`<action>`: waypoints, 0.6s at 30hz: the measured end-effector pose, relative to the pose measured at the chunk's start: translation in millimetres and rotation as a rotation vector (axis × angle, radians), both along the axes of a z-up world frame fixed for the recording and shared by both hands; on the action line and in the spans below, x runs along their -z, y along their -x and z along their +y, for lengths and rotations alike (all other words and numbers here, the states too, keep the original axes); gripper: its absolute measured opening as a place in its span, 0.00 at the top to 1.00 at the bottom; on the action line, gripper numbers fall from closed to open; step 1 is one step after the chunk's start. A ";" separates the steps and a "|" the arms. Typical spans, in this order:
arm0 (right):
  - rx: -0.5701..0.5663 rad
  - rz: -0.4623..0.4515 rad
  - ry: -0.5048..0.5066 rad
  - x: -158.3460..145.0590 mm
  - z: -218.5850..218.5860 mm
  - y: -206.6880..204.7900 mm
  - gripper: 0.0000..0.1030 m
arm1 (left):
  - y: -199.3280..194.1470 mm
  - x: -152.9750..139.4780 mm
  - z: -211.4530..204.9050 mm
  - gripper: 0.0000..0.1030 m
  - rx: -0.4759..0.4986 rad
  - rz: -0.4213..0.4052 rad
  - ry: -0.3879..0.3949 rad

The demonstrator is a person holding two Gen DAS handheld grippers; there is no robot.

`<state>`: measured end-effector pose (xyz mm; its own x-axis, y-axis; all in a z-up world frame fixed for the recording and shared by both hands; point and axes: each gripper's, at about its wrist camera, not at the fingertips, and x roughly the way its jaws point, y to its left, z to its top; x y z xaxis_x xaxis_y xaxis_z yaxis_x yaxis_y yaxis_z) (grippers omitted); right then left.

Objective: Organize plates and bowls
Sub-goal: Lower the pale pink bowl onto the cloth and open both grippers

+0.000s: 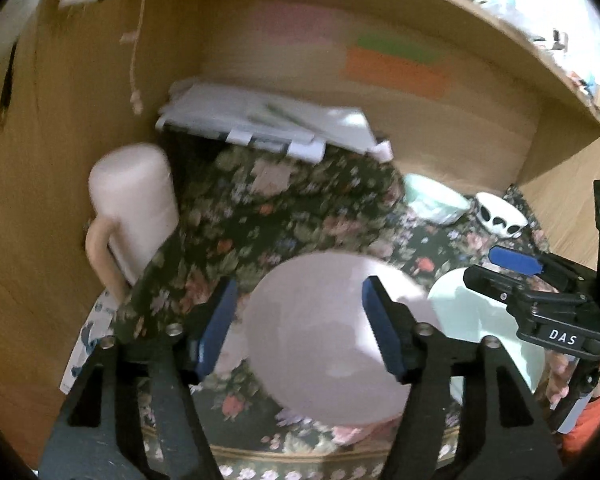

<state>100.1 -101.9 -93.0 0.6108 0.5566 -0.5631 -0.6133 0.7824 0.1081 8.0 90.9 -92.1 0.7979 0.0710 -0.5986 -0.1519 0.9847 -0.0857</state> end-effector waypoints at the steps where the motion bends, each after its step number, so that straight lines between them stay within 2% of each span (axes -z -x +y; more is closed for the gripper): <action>1: 0.012 -0.010 -0.009 -3.5 -5.7 -1.4 0.36 | -1.1 -3.1 -3.3 0.32 0.006 -0.009 -0.002; 3: 0.038 -0.032 -0.027 -10.1 -17.8 -4.8 0.31 | -5.8 -11.1 -11.7 0.25 0.022 -0.027 -0.003; 6: 0.079 -0.061 -0.046 -20.7 -37.4 -13.2 0.29 | -13.9 -19.3 -22.1 0.18 0.041 -0.046 0.001; 13: 0.158 -0.086 -0.080 -37.0 -75.5 -40.4 0.29 | -44.8 -36.1 -45.7 0.12 0.064 -0.070 0.001; 18: 0.206 -0.072 -0.071 -33.0 -93.1 -68.5 0.29 | -73.4 -37.4 -61.8 0.09 0.091 -0.052 0.000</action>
<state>168.6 -195.1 -60.0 0.7529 0.4525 -0.4779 -0.4493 0.8840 0.1292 81.5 29.2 -54.7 0.8310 -0.0027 -0.5562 -0.0576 0.9942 -0.0909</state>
